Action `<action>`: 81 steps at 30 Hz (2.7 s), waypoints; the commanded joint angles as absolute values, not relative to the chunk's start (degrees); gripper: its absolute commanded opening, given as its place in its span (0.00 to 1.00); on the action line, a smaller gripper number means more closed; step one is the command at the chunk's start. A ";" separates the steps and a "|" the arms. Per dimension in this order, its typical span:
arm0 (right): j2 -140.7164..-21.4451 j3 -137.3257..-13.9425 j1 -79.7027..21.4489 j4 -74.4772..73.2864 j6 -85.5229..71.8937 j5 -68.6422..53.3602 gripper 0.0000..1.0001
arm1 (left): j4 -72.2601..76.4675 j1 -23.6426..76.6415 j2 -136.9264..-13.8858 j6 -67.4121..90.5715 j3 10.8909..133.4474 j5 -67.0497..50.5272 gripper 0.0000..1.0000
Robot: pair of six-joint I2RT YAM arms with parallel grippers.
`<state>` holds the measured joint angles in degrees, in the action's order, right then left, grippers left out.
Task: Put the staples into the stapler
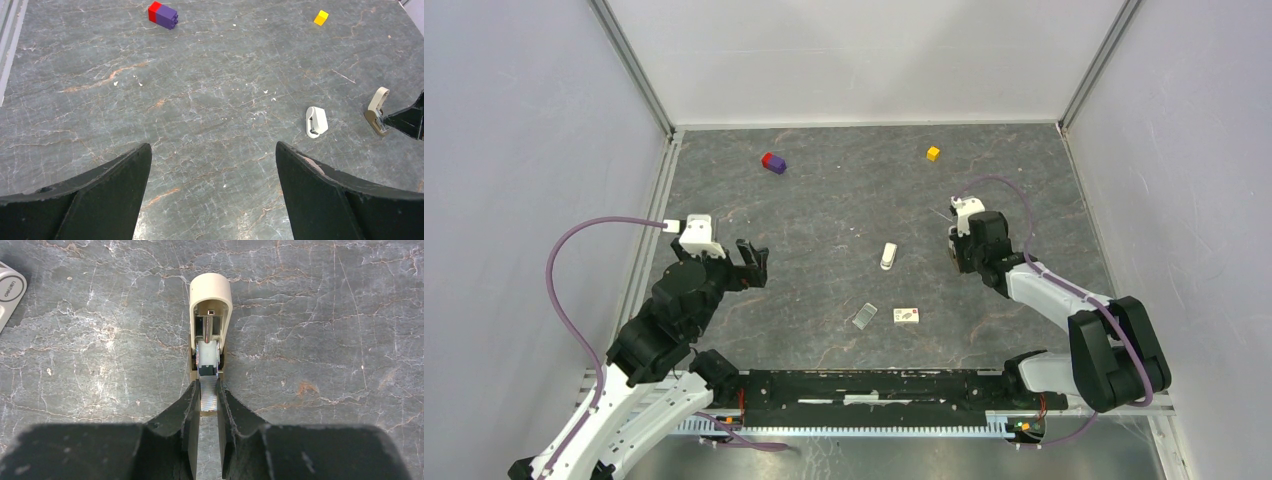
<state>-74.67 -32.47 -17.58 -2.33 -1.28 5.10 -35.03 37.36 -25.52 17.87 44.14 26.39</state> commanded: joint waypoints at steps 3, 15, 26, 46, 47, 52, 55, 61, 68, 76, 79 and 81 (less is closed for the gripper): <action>-73.92 -32.02 -17.31 1.53 -2.10 6.39 0.22 | -33.39 37.35 -25.85 14.68 44.31 25.93 1.00; -74.75 -32.30 -17.20 1.76 -2.39 5.84 0.22 | -33.17 37.35 -25.93 14.69 44.31 25.93 1.00; -74.84 -31.64 -17.20 1.83 -2.70 5.71 0.22 | -33.18 37.35 -25.94 14.68 44.34 25.93 1.00; -75.90 -31.29 -17.24 2.36 -2.90 5.63 0.21 | -33.21 37.37 -25.62 14.59 44.28 26.02 1.00; -75.99 -31.21 -17.22 2.42 -2.90 5.69 0.21 | -33.18 37.36 -25.62 14.59 44.21 26.02 1.00; -76.24 -30.83 -17.17 2.81 -2.90 5.80 0.21 | -33.21 37.36 -25.67 14.58 44.21 26.06 1.00; -76.40 -30.76 -17.10 2.99 -2.83 5.88 0.21 | -33.17 37.38 -25.66 14.59 44.21 26.10 1.00; -76.83 -30.42 -17.10 3.34 -2.46 5.53 0.21 | -33.17 37.35 -25.58 14.59 44.21 26.10 1.00; -76.99 -30.41 -16.92 3.32 -1.88 5.12 0.21 | -33.21 37.39 -25.74 14.59 44.25 26.10 1.00; -77.41 -30.41 -16.72 2.66 -1.37 4.69 0.22 | -33.11 37.36 -25.89 14.59 44.25 26.02 1.00; -77.10 -30.45 -16.65 2.34 -1.21 4.78 0.23 | -33.10 37.36 -25.94 14.58 44.21 26.02 1.00; -76.67 -30.57 -16.69 2.07 -1.09 4.83 0.24 | -33.13 37.36 -25.97 14.55 44.23 25.97 1.00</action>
<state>-76.58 -31.09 -17.12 2.61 -1.96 4.62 -35.00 37.36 -25.52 17.87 44.14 26.39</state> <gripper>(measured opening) 0.237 0.994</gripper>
